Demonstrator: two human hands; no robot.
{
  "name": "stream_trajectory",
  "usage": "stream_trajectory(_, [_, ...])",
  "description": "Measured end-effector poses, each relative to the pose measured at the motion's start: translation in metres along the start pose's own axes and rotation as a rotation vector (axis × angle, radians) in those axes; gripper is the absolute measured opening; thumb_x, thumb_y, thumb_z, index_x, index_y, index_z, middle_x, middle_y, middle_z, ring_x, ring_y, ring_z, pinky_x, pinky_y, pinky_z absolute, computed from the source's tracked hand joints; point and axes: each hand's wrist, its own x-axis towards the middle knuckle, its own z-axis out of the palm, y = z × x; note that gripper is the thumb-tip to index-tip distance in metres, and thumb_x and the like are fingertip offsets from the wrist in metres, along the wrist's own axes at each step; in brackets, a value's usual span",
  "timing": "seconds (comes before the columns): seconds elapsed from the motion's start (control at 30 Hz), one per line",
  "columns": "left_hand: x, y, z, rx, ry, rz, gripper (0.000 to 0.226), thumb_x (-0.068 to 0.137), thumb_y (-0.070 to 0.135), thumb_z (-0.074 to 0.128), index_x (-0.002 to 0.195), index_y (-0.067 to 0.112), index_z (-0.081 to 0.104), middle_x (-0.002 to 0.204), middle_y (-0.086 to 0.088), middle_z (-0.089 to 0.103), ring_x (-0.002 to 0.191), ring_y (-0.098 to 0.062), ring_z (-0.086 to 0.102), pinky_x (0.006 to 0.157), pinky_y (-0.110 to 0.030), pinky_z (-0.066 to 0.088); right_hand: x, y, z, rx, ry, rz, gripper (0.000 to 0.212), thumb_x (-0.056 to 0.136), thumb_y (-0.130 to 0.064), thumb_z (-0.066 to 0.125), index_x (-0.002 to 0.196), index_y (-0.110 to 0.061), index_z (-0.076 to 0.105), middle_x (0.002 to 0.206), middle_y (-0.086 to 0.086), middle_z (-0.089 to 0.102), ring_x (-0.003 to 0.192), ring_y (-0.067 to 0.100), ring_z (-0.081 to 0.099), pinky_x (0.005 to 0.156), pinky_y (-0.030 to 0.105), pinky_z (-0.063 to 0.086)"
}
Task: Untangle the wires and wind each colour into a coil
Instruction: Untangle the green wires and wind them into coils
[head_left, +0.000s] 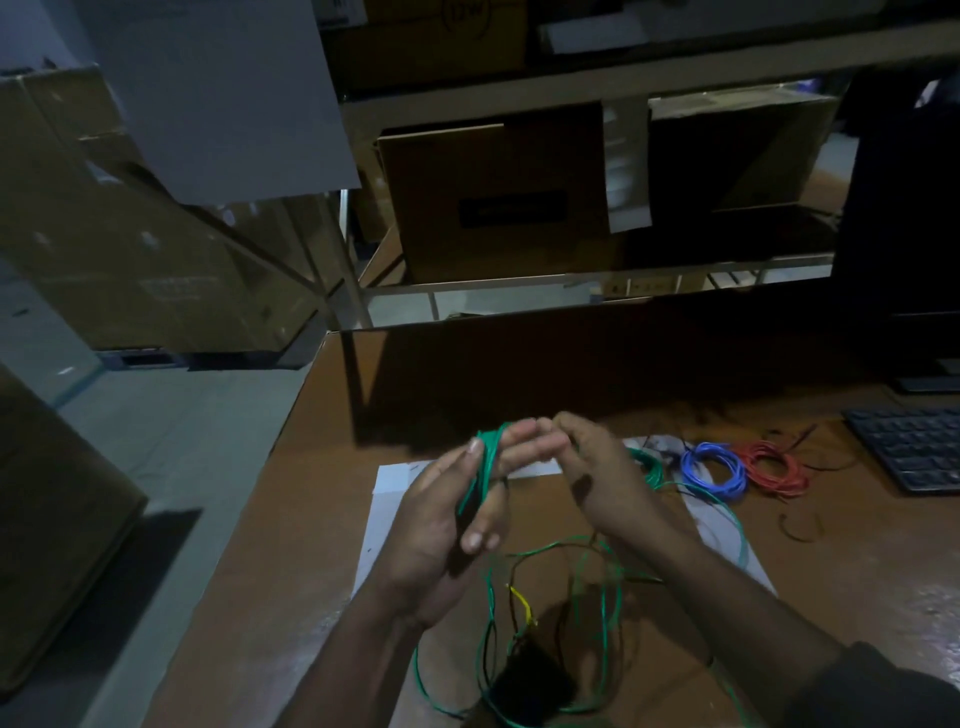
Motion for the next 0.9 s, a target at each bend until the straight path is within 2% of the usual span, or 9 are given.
stream_trajectory(0.07, [0.006,0.004,-0.003,-0.048,0.054,0.051,0.046,0.112,0.022,0.025,0.144,-0.002,0.047,0.143,-0.022,0.060,0.050,-0.002,0.052,0.059,-0.016,0.048,-0.016,0.011,0.015,-0.044,-0.085,0.077,0.040,0.091,-0.057,0.033,0.082,-0.025,0.054,0.072,0.002,0.055,0.068,0.017,0.051,0.067,0.044,0.046])
stream_trajectory(0.13, [0.013,0.006,-0.009,-0.115,0.111,0.089,0.044,0.111,0.020,0.027,0.147,0.000,0.044,0.145,-0.019,0.059,0.081,-0.010,0.071,0.077,-0.022,0.056,-0.038,0.022,0.031,-0.070,-0.179,0.089,0.039,0.089,-0.057,0.030,0.083,-0.029,0.056,0.073,-0.006,0.055,0.070,0.014,0.052,0.073,0.044,0.047])
stream_trajectory(0.23, [0.025,0.004,-0.024,-0.116,0.242,0.165,0.044,0.112,0.019,0.029,0.149,0.000,0.041,0.145,-0.021,0.058,0.125,-0.028,0.065,0.100,-0.033,0.055,-0.070,0.032,0.048,-0.152,-0.378,0.003,0.041,0.099,-0.053,0.032,0.095,-0.021,0.058,0.089,-0.004,0.065,0.087,0.015,0.062,0.085,0.044,0.051])
stream_trajectory(0.3, [0.030,0.000,-0.032,-0.071,0.349,0.181,0.044,0.111,0.020,0.032,0.149,-0.001,0.040,0.145,-0.021,0.057,0.131,-0.035,0.060,0.109,-0.043,0.049,-0.083,0.018,0.044,-0.164,-0.460,-0.037,0.036,0.104,-0.048,0.034,0.102,-0.020,0.055,0.097,-0.004,0.066,0.091,0.015,0.063,0.084,0.043,0.053])
stream_trajectory(0.5, [0.026,-0.023,-0.037,0.188,0.461,0.089,0.040,0.112,0.022,0.033,0.148,0.008,0.042,0.138,-0.011,0.066,0.123,-0.033,0.066,0.115,-0.053,0.040,-0.065,-0.037,-0.006,-0.207,-0.316,-0.201,0.036,0.102,-0.050,0.041,0.089,-0.022,0.059,0.083,-0.007,0.062,0.078,0.010,0.059,0.071,0.036,0.048])
stream_trajectory(0.63, [0.019,-0.031,-0.027,0.338,0.343,-0.054,0.037,0.112,0.030,0.035,0.128,0.035,0.069,0.137,-0.010,0.066,0.130,-0.026,0.061,0.115,-0.051,0.037,-0.042,-0.053,-0.020,-0.202,-0.160,-0.275,0.024,0.101,-0.049,0.045,0.088,-0.034,0.059,0.082,-0.019,0.061,0.079,0.004,0.060,0.064,0.027,0.046])
stream_trajectory(0.77, [0.012,-0.027,-0.011,0.322,0.152,-0.109,0.039,0.113,0.027,0.034,0.127,0.012,0.066,0.086,-0.018,0.072,0.075,-0.028,0.069,0.114,-0.061,0.039,-0.011,-0.056,-0.023,-0.048,0.016,-0.277,0.020,0.102,-0.030,0.055,0.093,-0.017,0.067,0.081,-0.006,0.067,0.077,0.004,0.066,0.063,0.019,0.048])
stream_trajectory(0.83, [0.006,-0.019,0.001,0.231,0.087,-0.075,0.041,0.111,0.025,0.035,0.128,0.005,0.066,0.067,-0.015,0.059,0.052,-0.016,0.053,0.110,-0.045,0.049,0.004,-0.051,-0.025,-0.034,0.083,-0.263,0.017,0.101,-0.027,0.059,0.089,-0.017,0.066,0.077,-0.002,0.065,0.072,0.006,0.064,0.060,0.016,0.046])
stream_trajectory(0.9, [0.001,-0.011,0.011,0.092,0.052,-0.046,0.043,0.110,0.023,0.035,0.126,-0.004,0.064,0.059,-0.009,0.050,0.044,-0.009,0.040,0.102,-0.037,0.054,0.016,-0.041,-0.025,-0.070,0.122,-0.231,0.022,0.098,-0.037,0.062,0.083,-0.021,0.064,0.071,0.000,0.062,0.066,0.014,0.060,0.056,0.032,0.046])
